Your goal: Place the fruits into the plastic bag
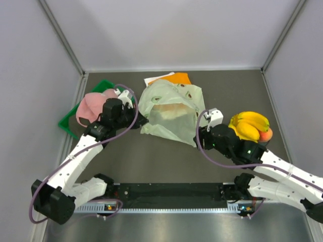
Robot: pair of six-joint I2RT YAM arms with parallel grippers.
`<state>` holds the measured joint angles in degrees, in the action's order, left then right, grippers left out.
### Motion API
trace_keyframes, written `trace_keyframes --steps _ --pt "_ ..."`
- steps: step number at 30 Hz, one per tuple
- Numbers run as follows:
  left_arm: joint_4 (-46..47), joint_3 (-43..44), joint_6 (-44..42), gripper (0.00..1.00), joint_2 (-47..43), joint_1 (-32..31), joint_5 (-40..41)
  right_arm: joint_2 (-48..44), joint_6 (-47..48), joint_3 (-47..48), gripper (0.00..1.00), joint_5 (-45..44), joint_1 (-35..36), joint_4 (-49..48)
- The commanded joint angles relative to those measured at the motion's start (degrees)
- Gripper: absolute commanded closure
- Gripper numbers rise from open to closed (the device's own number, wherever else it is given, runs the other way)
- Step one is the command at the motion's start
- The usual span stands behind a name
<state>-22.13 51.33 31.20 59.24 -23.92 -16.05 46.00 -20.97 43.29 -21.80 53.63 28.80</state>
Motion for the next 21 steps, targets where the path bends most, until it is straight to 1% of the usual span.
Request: trace_keyframes --steps 1,2,3,4,6,7,8,9,10,11,12,13,14,15,16,18,19,21 --pt "2.09 2.81 -1.49 1.0 0.43 0.72 -0.82 1.11 -5.21 -2.24 0.39 2.73 1.39 -0.68" --pt "2.0 3.07 -1.67 1.0 0.43 0.81 -0.82 1.2 -5.48 -2.42 0.46 3.25 1.48 -0.32" --pt "2.09 3.25 -1.76 1.0 0.52 0.98 -0.82 1.2 -5.92 -2.33 0.51 3.43 1.48 0.03" --pt "2.0 3.51 -2.11 1.0 0.61 1.16 -1.0 1.11 -6.18 -1.72 0.65 3.52 1.48 0.64" --pt "1.22 4.74 -2.72 1.0 0.7 1.33 -1.17 1.02 -6.27 1.25 0.8 3.61 1.48 1.96" --pt "0.78 5.44 -3.59 1.0 0.87 1.51 -1.0 1.11 -5.84 2.84 0.91 3.52 1.48 3.27" --pt "-0.36 7.27 -4.3 1.0 0.96 1.6 -0.91 1.29 -5.23 4.68 0.95 3.78 1.48 3.72" --pt "-1.5 8.51 -5.09 1.0 1.22 1.69 -0.65 1.55 -4.52 8.79 0.98 4.22 1.48 4.16" --pt "-2.64 11.39 -6.75 0.97 1.92 1.86 -0.38 2.6 -3.04 11.18 1.0 5.18 1.48 4.86" --pt "-5.18 13.08 -7.64 0.96 2.36 1.95 0.14 3.13 -2.33 13.64 1.0 5.36 1.48 6.34" --pt "-6.42 14.75 -8.43 0.94 2.89 2.04 0.23 3.92 -1.28 18.62 1.0 5.54 1.48 7.4" --pt "-7.65 17.89 -9.92 0.91 3.85 2.21 0.23 5.23 -0.92 21.02 1.0 5.54 1.48 8.37" --pt "-9.06 19.49 -10.54 0.91 4.47 2.39 0.06 6.03 -1.0 23.48 1.0 5.19 1.39 10.56" --pt "-11.33 20.99 -11.07 0.9 5.43 2.74 -0.73 6.73 -1.35 27.86 1.0 4.67 1.48 11.8" --pt "-12.66 23.96 -12.2 0.89 5.97 2.83 -0.99 8.13 -1.53 29.99 1.0 3.79 1.39 12.94" --pt "-15.82 26.44 -13.44 0.87 6.76 3.44 -1.52 8.76 -2.75 34.73 1.0 3.17 1.48 15.84" --pt "-16.53 28.28 -13.71 0.82 7.02 3.62 -1.61 8.93 -3.45 35.8 1.0 2.21 1.48 16.46" --pt "-17.33 29.44 -14.06 0.8 6.85 4.32 -1.7 8.24 -6.08 36.87 1.0 1.5 1.48 16.56"
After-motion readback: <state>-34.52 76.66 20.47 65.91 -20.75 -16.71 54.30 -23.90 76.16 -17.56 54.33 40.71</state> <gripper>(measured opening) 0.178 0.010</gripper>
